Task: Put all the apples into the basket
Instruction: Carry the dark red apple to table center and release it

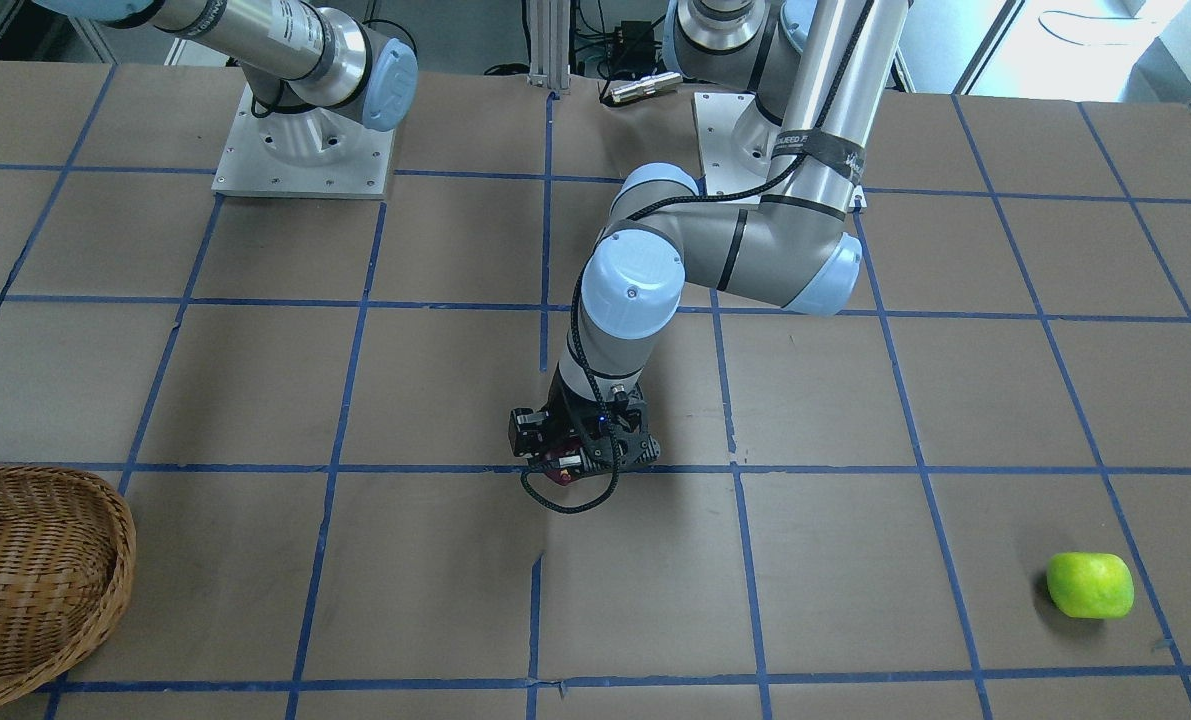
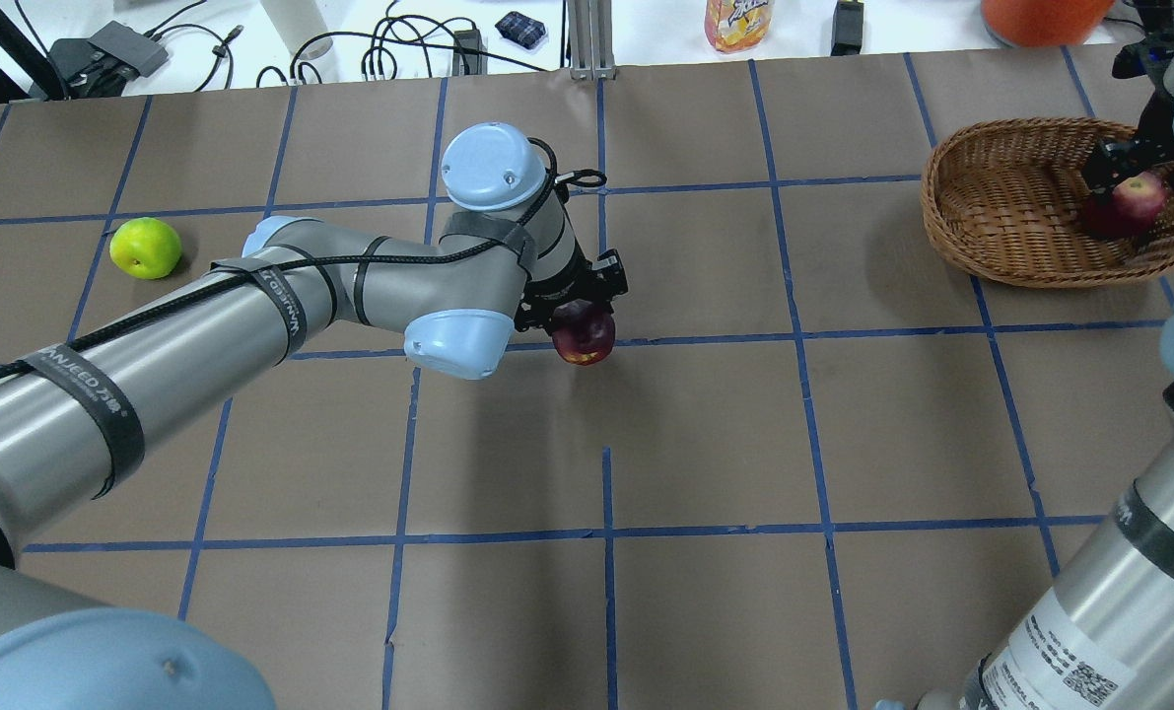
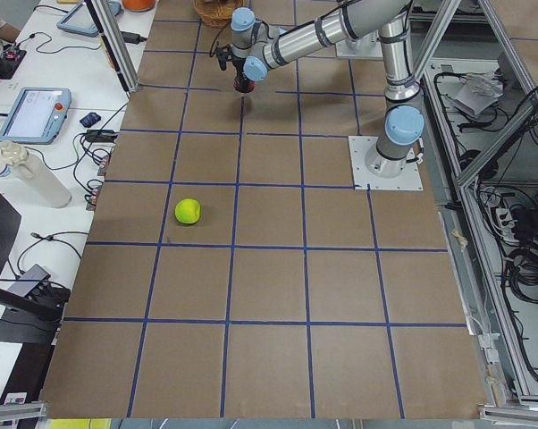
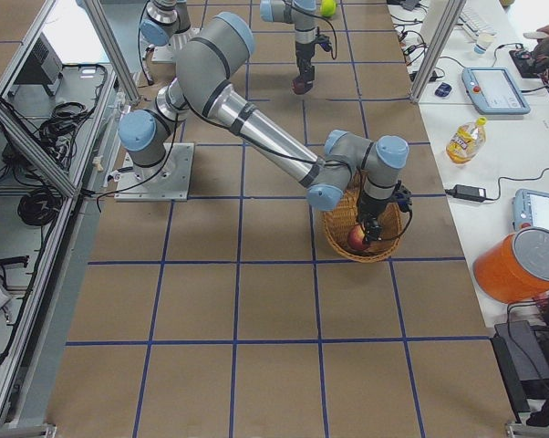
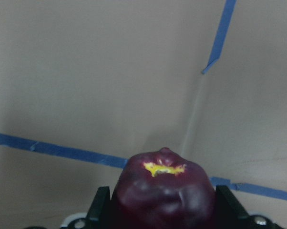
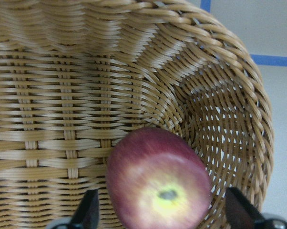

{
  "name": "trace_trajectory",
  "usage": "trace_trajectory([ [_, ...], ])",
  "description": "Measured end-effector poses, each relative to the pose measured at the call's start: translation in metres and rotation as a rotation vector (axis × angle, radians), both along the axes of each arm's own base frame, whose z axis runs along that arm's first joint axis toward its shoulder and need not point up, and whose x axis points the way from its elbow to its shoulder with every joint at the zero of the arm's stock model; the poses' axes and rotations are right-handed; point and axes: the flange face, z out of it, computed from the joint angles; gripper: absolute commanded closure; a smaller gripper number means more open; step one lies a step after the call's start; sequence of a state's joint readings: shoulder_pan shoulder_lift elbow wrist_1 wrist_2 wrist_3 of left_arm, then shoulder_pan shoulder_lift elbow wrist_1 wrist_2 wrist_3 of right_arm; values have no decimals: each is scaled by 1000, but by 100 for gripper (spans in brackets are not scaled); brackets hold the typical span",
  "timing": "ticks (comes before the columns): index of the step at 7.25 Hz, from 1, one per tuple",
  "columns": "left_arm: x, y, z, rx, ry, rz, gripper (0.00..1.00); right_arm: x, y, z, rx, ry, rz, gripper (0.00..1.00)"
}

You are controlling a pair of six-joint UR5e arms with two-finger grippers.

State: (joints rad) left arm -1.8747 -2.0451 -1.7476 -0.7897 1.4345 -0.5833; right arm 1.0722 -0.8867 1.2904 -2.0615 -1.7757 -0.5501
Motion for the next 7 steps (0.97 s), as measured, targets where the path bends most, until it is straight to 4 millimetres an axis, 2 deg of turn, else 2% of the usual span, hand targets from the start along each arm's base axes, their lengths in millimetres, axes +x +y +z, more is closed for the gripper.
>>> trace_trajectory([
  [2,-5,1,2,0,10,13,0,5,1,14,-1,-15,-8,0],
  [3,-4,0,9,-7,16,21,0,13,5,27,2,-31,-25,0],
  [4,1,-3,23,-19,22,26,0,31,9,47,1,-68,-56,0],
  [5,9,-9,45,-28,24,3,0,60,12,68,-1,-120,-95,0],
  [6,27,-14,71,-33,12,-73,0,104,15,91,-4,-172,-134,0],
  [7,57,-19,96,-39,-3,-154,0,159,17,111,-10,-216,-153,0],
])
